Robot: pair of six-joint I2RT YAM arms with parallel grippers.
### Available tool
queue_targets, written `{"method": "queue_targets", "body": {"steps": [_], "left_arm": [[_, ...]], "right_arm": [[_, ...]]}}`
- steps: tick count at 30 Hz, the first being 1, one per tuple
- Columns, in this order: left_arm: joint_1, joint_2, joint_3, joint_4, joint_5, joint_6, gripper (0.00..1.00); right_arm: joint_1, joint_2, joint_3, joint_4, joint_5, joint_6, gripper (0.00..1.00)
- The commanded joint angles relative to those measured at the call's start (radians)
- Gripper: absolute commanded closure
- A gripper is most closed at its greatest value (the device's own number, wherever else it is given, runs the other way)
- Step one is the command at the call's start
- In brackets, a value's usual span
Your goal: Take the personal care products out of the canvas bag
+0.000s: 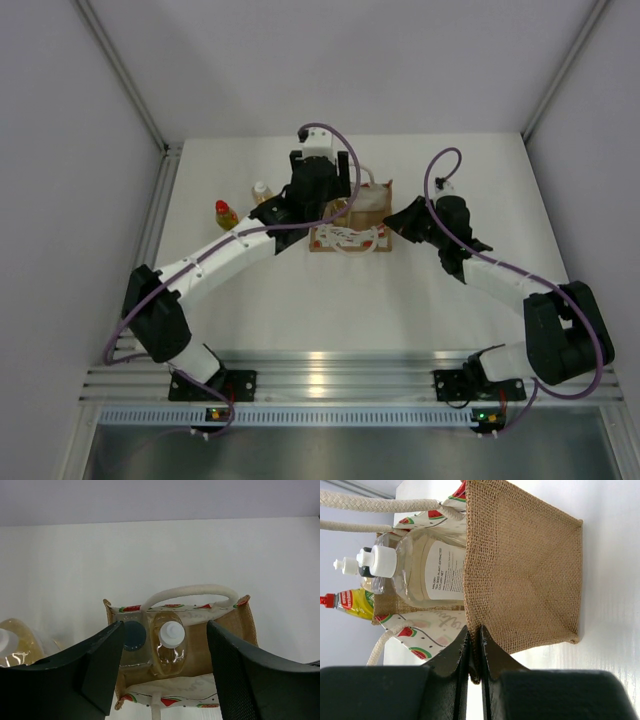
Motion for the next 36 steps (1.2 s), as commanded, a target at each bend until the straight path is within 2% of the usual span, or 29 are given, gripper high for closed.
{"method": "queue_targets", "body": {"steps": [1,6,12,23,30,36], "left_arm": [[-0.001,0.057,0.051,-0.009,0.060,0.006,0.29],[-0.007,0.123,0.085,-0.032,0.077,-0.001,0.32],[-0.013,0.152,0.091,-0.040,0.077,-0.003,0.44],[-0.012,0.240,0.120,-0.043,0.045,0.011,0.44],[-0.012,0.275,0.137,-0.052,-0.004,0.025,0.39],[-0.012,0.284,0.137,-0.052,-0.009,0.026,0.38]], "right_arm": [[0.011,-0.029,0.008,0.026,-0.009,0.000,1.00],[0.012,-0.027,0.008,0.026,-0.008,-0.002,1.00],[0.012,-0.027,0.010,0.028,-0.008,-0.005,1.00],[0.012,-0.032,0.006,0.028,-0.013,-0.005,1.00],[0.011,-0.026,0.010,0.026,-0.011,-0.005,1.00],[0.011,-0.020,0.011,0.031,-0.014,-0.002,1.00]]}}
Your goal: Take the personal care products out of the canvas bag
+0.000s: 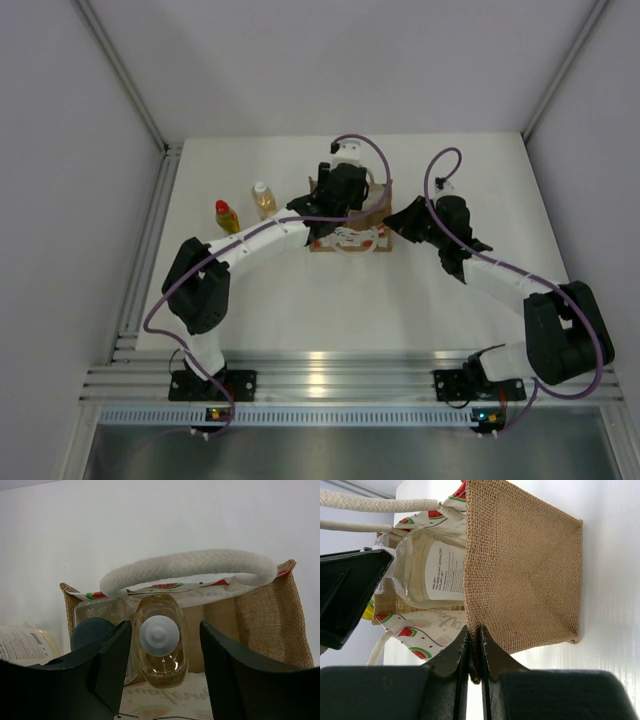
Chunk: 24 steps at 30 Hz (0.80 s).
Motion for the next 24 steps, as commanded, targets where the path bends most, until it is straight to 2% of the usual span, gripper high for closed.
{"method": "queue_targets", "body": {"steps": [1,10,11,12,15,16,21,23,24], "left_arm": [[-0.002,0.014,0.031,0.005,-0.019,0.003,0.38],[0.001,0.054,0.038,0.005,-0.016,-0.011,0.39],[0.001,0.058,0.038,0.005,-0.014,-0.011,0.42],[0.001,0.060,0.040,0.004,-0.013,-0.011,0.52],[0.001,0.059,0.037,0.005,-0.014,-0.018,0.63],[0.001,0.057,0.035,0.005,-0.013,-0.021,0.70],[0.001,0.055,0.035,0.005,-0.010,-0.027,0.85],[0.001,0.057,0.037,0.004,-0.013,-0.029,1.00],[0.001,0.054,0.038,0.004,-0.008,-0.030,1.00]], "right_arm": [[0.011,-0.021,0.013,0.031,-0.012,-0.001,1.00],[0.011,-0.023,0.017,0.021,-0.012,-0.007,1.00],[0.011,-0.023,0.017,0.021,-0.010,-0.009,1.00],[0.011,-0.023,0.017,0.020,-0.012,-0.009,1.00],[0.012,-0.026,0.016,0.020,-0.012,-0.009,1.00],[0.012,-0.027,0.016,0.020,-0.012,-0.009,1.00],[0.011,-0.027,0.013,0.020,-0.009,-0.010,1.00],[0.011,-0.026,0.011,0.020,-0.010,-0.010,1.00],[0.011,-0.027,0.011,0.020,-0.010,-0.010,1.00]]}}
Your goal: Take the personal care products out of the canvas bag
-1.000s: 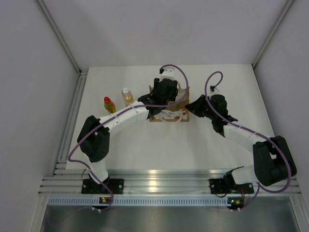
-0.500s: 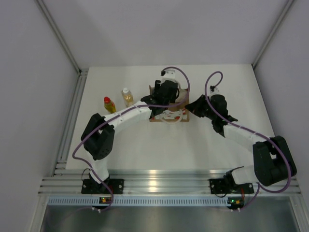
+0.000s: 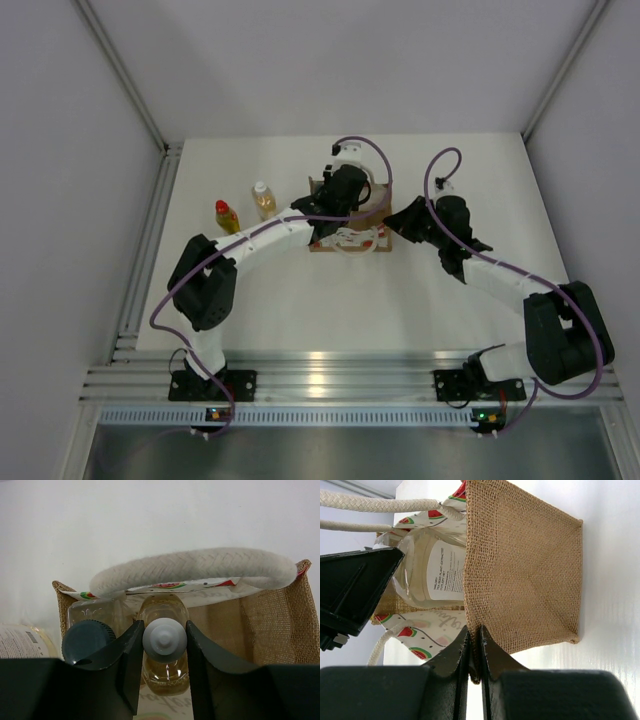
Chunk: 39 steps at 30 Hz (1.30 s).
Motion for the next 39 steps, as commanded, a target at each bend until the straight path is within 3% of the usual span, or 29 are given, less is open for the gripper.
{"method": "queue_targets", "body": {"steps": [1,20,39], "left_arm": [[-0.001,0.006,0.030,0.001,0.016,-0.017,1.00],[-0.002,-0.124,0.117,-0.032,0.044,0.027,1.00],[-0.018,-0.205,0.346,-0.241,0.039,0.023,1.00]], "right_arm": [[0.011,-0.026,0.011,0.020,-0.011,-0.010,1.00],[0.011,-0.001,-0.003,0.072,-0.021,0.037,1.00],[0.011,0.006,-0.001,0.077,-0.023,0.041,1.00]]}}
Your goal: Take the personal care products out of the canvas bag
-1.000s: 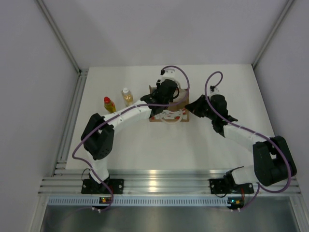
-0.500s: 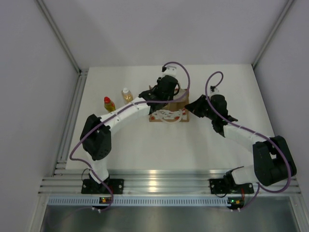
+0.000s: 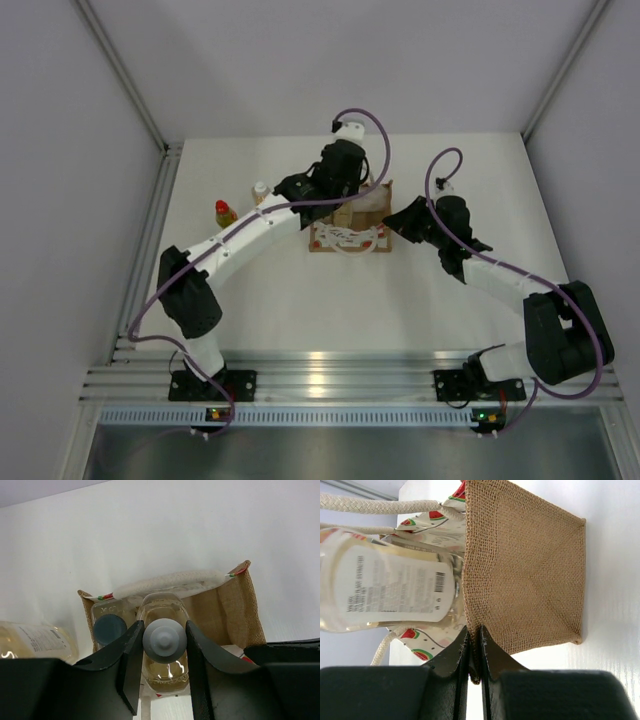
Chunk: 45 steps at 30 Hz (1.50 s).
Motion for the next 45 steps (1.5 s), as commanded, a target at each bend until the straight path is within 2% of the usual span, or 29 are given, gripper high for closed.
{"method": "queue_targets", "body": {"steps": [1,8,20,34,41,45], "left_arm": [[-0.005,-0.166,0.104,0.069,-0.045,-0.009,1.00],[-0.005,-0.260,0.141,0.005,-0.051,-0.024,1.00],[-0.005,-0.401,0.149,-0.107,-0.232,0.001,1.00],[0.018,-0.524,-0.164,-0.092,-0.311,-0.124,1.00],[0.019,-0.588,-0.366,-0.006,-0.311,-0.174,1.00],[0.019,-0.636,-0.506,0.116,-0.305,-0.200,1.00]], "right_arm": [[0.011,0.008,-0.001,0.075,-0.019,0.011,1.00],[0.012,0.013,-0.002,0.078,-0.019,0.013,1.00],[0.011,0.007,0.008,0.067,-0.021,0.010,1.00],[0.011,-0.016,0.022,0.031,-0.016,-0.009,1.00],[0.011,-0.016,0.025,0.028,-0.016,-0.010,1.00],[0.012,-0.010,0.024,0.031,-0.016,-0.012,1.00]]}}
